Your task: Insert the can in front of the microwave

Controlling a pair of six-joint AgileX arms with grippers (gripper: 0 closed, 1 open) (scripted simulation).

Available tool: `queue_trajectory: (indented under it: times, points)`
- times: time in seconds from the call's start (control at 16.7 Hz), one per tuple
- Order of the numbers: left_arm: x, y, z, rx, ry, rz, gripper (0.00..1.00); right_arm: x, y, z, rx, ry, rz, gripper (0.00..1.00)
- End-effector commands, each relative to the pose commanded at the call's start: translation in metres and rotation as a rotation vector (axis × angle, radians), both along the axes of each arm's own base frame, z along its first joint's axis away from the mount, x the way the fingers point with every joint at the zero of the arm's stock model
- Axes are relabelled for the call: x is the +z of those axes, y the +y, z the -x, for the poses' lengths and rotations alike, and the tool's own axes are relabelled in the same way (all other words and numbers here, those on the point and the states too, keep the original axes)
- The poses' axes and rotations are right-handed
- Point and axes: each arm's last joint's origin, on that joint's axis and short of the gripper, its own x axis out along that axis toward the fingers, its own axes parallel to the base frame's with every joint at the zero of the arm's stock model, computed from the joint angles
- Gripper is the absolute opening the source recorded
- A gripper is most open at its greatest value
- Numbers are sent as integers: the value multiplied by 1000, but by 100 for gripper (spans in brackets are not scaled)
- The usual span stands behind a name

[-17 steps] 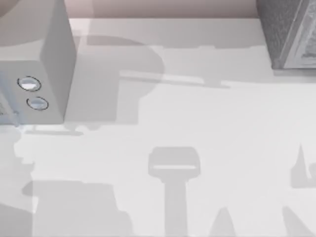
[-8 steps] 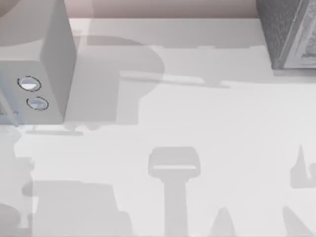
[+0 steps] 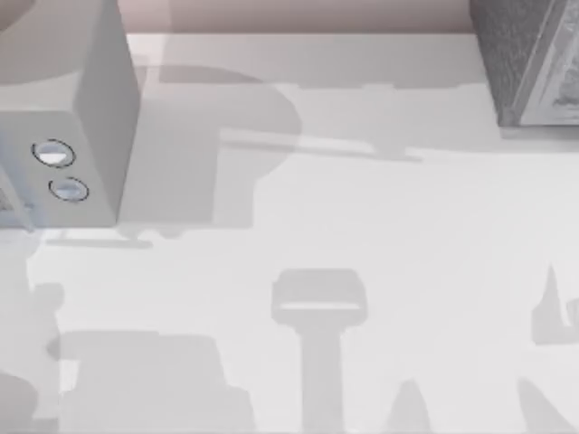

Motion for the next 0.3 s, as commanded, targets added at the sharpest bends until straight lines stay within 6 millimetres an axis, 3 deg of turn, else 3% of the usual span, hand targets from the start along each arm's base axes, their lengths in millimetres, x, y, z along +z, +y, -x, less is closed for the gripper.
queue_trajectory:
  times: [0.3]
  points:
    - [29,-1,2,0,2,1,100,0,0,0,0,0,0,100]
